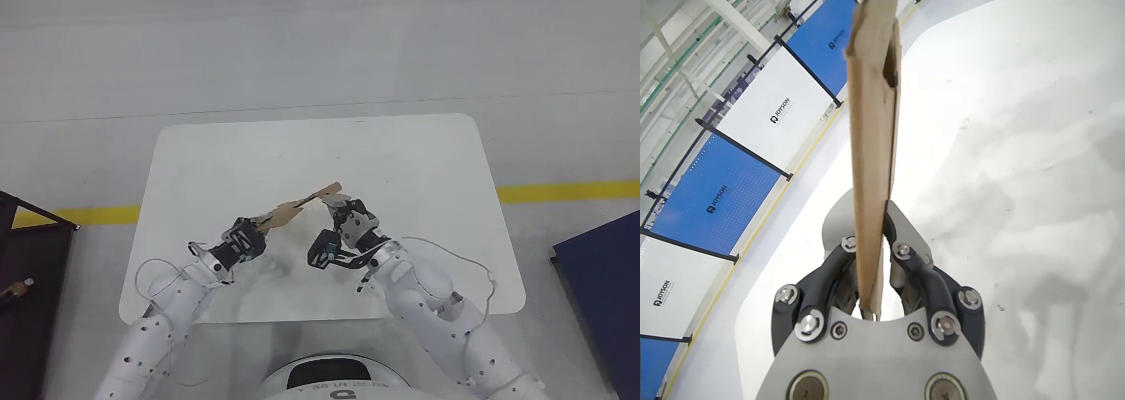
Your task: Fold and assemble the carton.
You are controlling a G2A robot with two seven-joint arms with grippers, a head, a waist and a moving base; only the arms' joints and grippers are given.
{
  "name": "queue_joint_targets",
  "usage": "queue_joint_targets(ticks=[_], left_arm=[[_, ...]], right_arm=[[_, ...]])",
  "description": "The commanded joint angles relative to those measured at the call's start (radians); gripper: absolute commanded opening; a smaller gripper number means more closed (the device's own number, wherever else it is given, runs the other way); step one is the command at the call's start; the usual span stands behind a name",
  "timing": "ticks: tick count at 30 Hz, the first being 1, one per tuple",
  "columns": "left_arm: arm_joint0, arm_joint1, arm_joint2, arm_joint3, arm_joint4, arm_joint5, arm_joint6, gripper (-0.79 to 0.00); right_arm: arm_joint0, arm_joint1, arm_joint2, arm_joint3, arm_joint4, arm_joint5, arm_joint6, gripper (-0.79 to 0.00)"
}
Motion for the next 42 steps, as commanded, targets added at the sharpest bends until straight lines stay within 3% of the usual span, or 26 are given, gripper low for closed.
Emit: queue_joint_targets(ticks=[1, 2, 9, 14, 22, 25, 27, 32, 36, 42], left_arm=[[0.000, 0.000, -0.006, 0.004, -0.022, 0.003, -0.007, -0.785], [-0.001, -0.001, -0.010, 0.007, -0.051, 0.000, -0.010, -0.785], [-0.025, -0.009, -0.077, 0.022, -0.322, -0.033, -0.116, -0.785], [-0.038, -0.005, -0.091, 0.027, -0.297, -0.049, -0.163, -0.785], [-0.030, -0.005, -0.090, 0.021, -0.321, -0.060, -0.168, -0.785], [-0.027, -0.011, -0.109, 0.033, -0.582, -0.179, -0.162, -0.785], [-0.033, -0.015, -0.119, 0.043, -0.781, -0.280, -0.188, -0.785], [-0.065, -0.009, -0.120, 0.075, -1.283, -0.543, -0.421, -0.785], [-0.088, 0.006, -0.111, 0.069, -1.406, -0.619, -0.614, -0.785], [-0.083, 0.016, -0.047, 0.087, -1.673, -0.708, -0.736, -0.785]], right_arm=[[-0.001, -0.001, -0.001, 0.002, 0.005, 0.003, -0.001, -0.385], [-0.002, -0.002, 0.000, 0.002, 0.013, 0.008, -0.004, 0.000], [-0.061, 0.007, 0.084, -0.017, 0.168, 0.016, -0.126, 0.000], [-0.115, 0.017, 0.164, -0.001, 0.401, -0.070, -0.284, 0.000], [-0.115, 0.017, 0.164, -0.001, 0.401, -0.070, -0.284, 0.000], [-0.115, 0.016, 0.162, -0.001, 0.410, -0.072, -0.287, 0.000], [-0.111, 0.010, 0.153, 0.027, 0.543, -0.101, -0.334, 0.000], [-0.033, 0.002, 0.157, 0.154, 0.910, -0.353, -0.471, 0.000], [0.033, -0.001, 0.147, 0.217, 1.064, -0.507, -0.461, 0.000], [0.122, -0.014, 0.096, 0.299, 1.206, -0.565, -0.340, 0.000]])
